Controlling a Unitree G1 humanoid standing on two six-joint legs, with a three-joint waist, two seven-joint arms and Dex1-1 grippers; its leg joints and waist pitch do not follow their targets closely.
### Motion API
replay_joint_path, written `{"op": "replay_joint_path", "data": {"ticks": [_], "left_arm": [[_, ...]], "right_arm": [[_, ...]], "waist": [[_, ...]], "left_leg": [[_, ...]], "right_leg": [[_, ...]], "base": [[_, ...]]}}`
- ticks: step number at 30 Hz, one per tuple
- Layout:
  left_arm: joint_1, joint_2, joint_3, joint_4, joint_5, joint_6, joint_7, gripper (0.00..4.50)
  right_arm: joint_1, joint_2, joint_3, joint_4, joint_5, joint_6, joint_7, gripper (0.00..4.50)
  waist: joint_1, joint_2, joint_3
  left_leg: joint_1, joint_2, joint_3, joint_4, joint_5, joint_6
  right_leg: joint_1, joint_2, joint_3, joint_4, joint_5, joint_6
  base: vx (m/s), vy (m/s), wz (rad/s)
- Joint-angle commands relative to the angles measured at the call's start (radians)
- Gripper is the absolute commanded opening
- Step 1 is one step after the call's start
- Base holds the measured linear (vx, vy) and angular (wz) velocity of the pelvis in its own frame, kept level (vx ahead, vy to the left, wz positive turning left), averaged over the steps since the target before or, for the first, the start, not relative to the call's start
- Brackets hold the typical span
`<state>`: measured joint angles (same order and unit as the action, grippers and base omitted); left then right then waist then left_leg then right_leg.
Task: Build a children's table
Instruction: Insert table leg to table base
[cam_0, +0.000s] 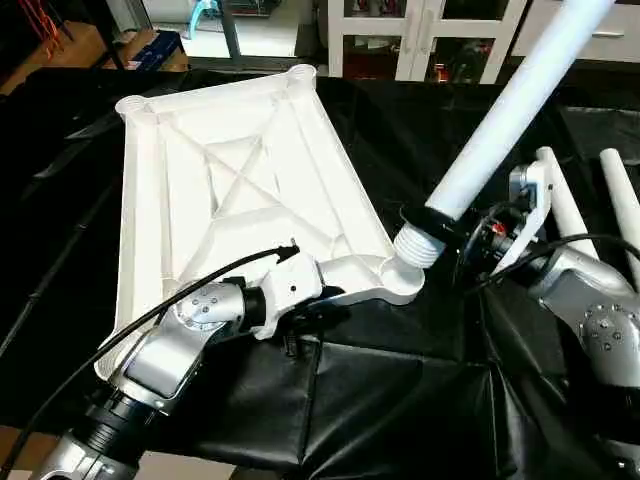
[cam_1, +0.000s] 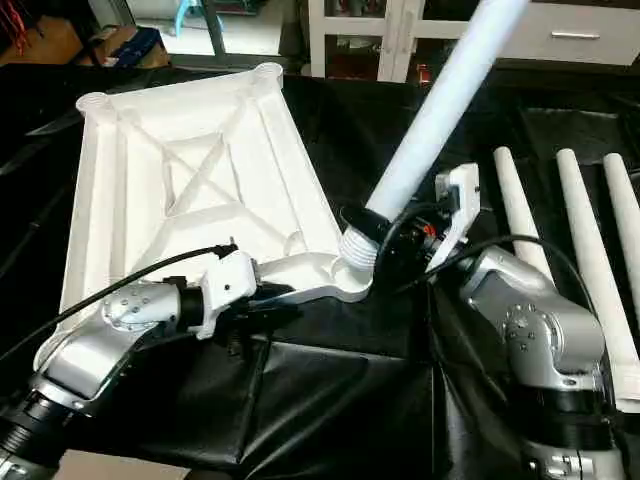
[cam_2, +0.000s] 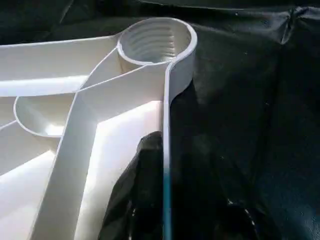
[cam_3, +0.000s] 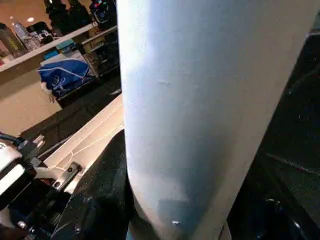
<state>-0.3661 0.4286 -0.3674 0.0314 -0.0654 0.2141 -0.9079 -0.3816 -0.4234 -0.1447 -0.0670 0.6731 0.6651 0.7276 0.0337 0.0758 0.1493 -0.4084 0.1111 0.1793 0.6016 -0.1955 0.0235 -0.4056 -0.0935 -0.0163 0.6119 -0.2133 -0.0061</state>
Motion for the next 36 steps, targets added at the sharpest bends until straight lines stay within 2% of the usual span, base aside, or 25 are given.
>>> {"op": "replay_joint_path", "data": {"ticks": [1, 8, 10, 13, 15, 20, 26, 30, 32, 34, 36], "left_arm": [[0.018, 0.024, -0.007, 0.021, 0.012, 0.003, -0.018, 1.04], [0.008, 0.012, -0.014, 0.054, 0.024, 0.008, -0.007, 1.04], [0.008, 0.011, -0.017, 0.058, 0.028, 0.007, -0.006, 0.75], [0.008, 0.013, -0.023, 0.060, 0.039, 0.013, -0.003, 0.65], [0.006, 0.016, -0.026, 0.062, 0.040, 0.013, -0.008, 0.41], [-0.003, 0.032, -0.037, 0.061, 0.050, 0.012, -0.027, 0.12], [-0.010, 0.047, -0.056, 0.060, 0.090, -0.016, -0.028, 0.12], [-0.014, 0.039, -0.055, 0.066, 0.106, -0.041, -0.004, 0.12], [-0.018, 0.029, -0.043, 0.064, 0.091, -0.033, 0.000, 0.59], [-0.018, 0.028, -0.036, 0.054, 0.076, -0.022, -0.009, 0.64], [-0.019, 0.033, -0.027, 0.042, 0.064, -0.018, -0.015, 0.94]], "right_arm": [[-0.005, -0.006, 0.010, -0.002, 0.002, -0.012, 0.001, 1.91], [-0.006, -0.004, 0.003, -0.009, 0.003, 0.003, 0.006, 1.91], [-0.006, -0.005, 0.002, -0.009, 0.003, 0.004, 0.005, 1.91], [-0.006, -0.005, 0.001, -0.009, 0.001, 0.002, 0.003, 1.91], [-0.005, -0.005, 0.002, -0.011, 0.001, 0.002, 0.002, 1.91], [-0.002, -0.007, 0.009, -0.015, -0.007, -0.002, 0.004, 1.91], [-0.001, -0.017, 0.030, -0.013, -0.035, -0.021, 0.014, 1.91], [-0.002, -0.017, 0.034, -0.015, -0.039, -0.023, 0.017, 1.91], [-0.003, -0.018, 0.035, -0.013, -0.042, -0.025, 0.017, 1.91], [-0.002, -0.017, 0.036, -0.013, -0.044, -0.026, 0.018, 1.91], [-0.002, -0.016, 0.039, -0.013, -0.046, -0.029, 0.018, 1.91]], "waist": [[0.001, -0.021, -0.076], [-0.001, -0.022, -0.070], [-0.001, -0.023, -0.070], [-0.001, -0.022, -0.071], [0.000, -0.022, -0.072], [0.001, -0.019, -0.070], [0.000, -0.019, -0.071], [0.000, -0.019, -0.070], [0.001, -0.020, -0.069], [0.000, -0.020, -0.069], [0.000, -0.019, -0.068]], "left_leg": [[0.030, 0.104, -0.042, -0.066, 0.040, 0.186], [0.033, 0.105, -0.041, -0.073, -0.014, 0.153], [0.033, 0.105, -0.041, -0.072, -0.012, 0.150], [0.034, 0.105, -0.041, -0.071, -0.002, 0.153], [0.033, 0.104, -0.041, -0.070, 0.005, 0.157], [0.033, 0.105, -0.042, -0.073, -0.009, 0.151], [0.032, 0.104, -0.041, -0.071, 0.002, 0.154], [0.033, 0.106, -0.041, -0.073, -0.017, 0.147], [0.035, 0.107, -0.041, -0.076, -0.034, 0.137], [0.034, 0.107, -0.042, -0.076, -0.034, 0.131], [0.034, 0.106, -0.041, -0.077, -0.039, 0.129]], "right_leg": [[0.042, -0.067, 0.030, -0.044, 0.085, -0.313], [0.041, -0.067, 0.032, -0.050, 0.026, -0.310], [0.042, -0.068, 0.033, -0.050, 0.031, -0.309], [0.042, -0.068, 0.033, -0.049, 0.048, -0.309], [0.042, -0.067, 0.032, -0.048, 0.058, -0.310], [0.042, -0.068, 0.032, -0.049, 0.032, -0.308], [0.042, -0.067, 0.032, -0.048, 0.063, -0.310], [0.042, -0.068, 0.032, -0.050, 0.046, -0.309], [0.041, -0.068, 0.033, -0.052, 0.028, -0.309], [0.042, -0.068, 0.033, -0.051, 0.027, -0.309], [0.041, -0.068, 0.033, -0.052, 0.024, -0.308]], "base": [[0.000, 0.000, 0.00], [0.000, 0.000, 0.00], [0.000, 0.000, 0.00], [0.000, 0.000, 0.00], [0.000, 0.000, 0.00], [0.000, 0.000, 0.00], [0.000, 0.000, 0.00], [0.000, 0.000, 0.00], [0.000, 0.000, 0.00], [0.000, 0.000, 0.00], [0.000, 0.000, 0.00]]}}
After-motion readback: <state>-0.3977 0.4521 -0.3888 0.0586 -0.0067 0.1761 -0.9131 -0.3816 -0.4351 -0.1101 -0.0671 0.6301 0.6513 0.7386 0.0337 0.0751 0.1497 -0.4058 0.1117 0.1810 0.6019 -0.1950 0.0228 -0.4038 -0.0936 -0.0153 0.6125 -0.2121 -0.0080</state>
